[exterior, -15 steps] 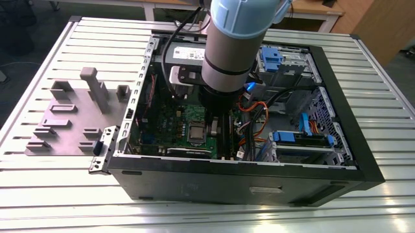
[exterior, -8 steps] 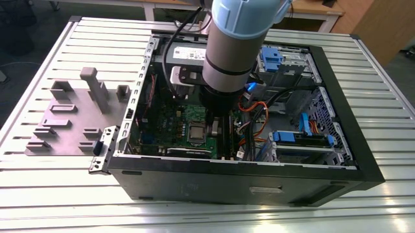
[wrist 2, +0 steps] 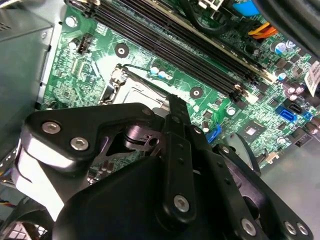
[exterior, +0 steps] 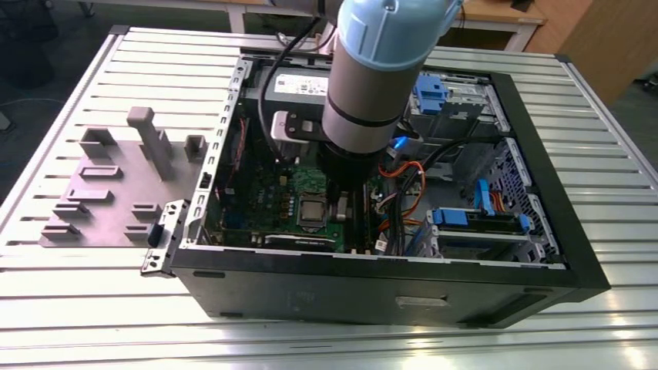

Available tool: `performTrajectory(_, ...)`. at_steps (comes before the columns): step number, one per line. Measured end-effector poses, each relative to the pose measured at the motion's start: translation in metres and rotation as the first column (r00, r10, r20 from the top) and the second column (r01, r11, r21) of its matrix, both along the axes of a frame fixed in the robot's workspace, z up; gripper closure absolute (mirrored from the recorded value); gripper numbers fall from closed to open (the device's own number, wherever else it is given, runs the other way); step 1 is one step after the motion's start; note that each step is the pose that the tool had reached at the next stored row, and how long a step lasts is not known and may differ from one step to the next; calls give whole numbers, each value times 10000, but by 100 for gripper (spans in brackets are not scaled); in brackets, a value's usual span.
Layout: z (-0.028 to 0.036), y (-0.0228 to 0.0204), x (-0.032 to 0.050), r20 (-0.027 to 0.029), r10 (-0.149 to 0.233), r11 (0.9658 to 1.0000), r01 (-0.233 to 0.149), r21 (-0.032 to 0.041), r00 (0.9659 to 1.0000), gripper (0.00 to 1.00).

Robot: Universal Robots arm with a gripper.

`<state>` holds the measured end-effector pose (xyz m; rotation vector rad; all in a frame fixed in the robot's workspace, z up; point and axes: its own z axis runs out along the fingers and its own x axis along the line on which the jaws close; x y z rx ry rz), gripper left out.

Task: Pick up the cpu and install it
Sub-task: 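Install the first cpu locking lever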

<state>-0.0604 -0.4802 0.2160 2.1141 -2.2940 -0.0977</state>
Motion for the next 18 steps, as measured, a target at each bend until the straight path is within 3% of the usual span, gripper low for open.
performTrajectory(9,-120,-6,-7,0,1,10000,-1,0,10000,89)
performTrajectory(18,-146,-12,-52,3,101,9999,-101,14,9999,89)
